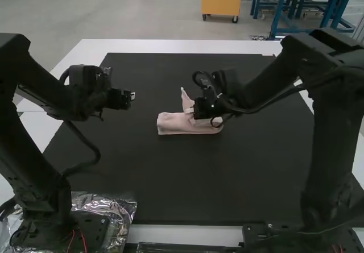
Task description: Fold the towel.
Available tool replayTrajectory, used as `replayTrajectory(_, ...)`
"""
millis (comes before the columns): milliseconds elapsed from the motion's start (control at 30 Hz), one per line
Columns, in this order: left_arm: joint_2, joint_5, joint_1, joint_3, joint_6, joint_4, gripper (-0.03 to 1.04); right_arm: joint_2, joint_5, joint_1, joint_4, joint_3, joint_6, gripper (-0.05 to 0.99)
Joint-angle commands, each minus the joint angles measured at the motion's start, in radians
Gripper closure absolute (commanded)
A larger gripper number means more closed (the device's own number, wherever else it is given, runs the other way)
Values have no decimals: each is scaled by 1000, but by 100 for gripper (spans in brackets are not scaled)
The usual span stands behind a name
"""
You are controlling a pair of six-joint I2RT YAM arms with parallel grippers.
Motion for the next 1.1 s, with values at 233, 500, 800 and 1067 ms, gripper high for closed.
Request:
replayTrajectory(233,-21,-8,9,-23,4,45,4,84,9,115,28,123,47,96)
replayTrajectory(500,-21,-8,4,-31,4,48,4,81,33,135,52,152,38,17)
replayTrajectory(800,-28,-20,1,-31,5,59,4,-27,49,78,227,43,25,79)
replayTrajectory(1067,-30,-58,1,-31,8,68,4,19,49,58,289,-6,25,96)
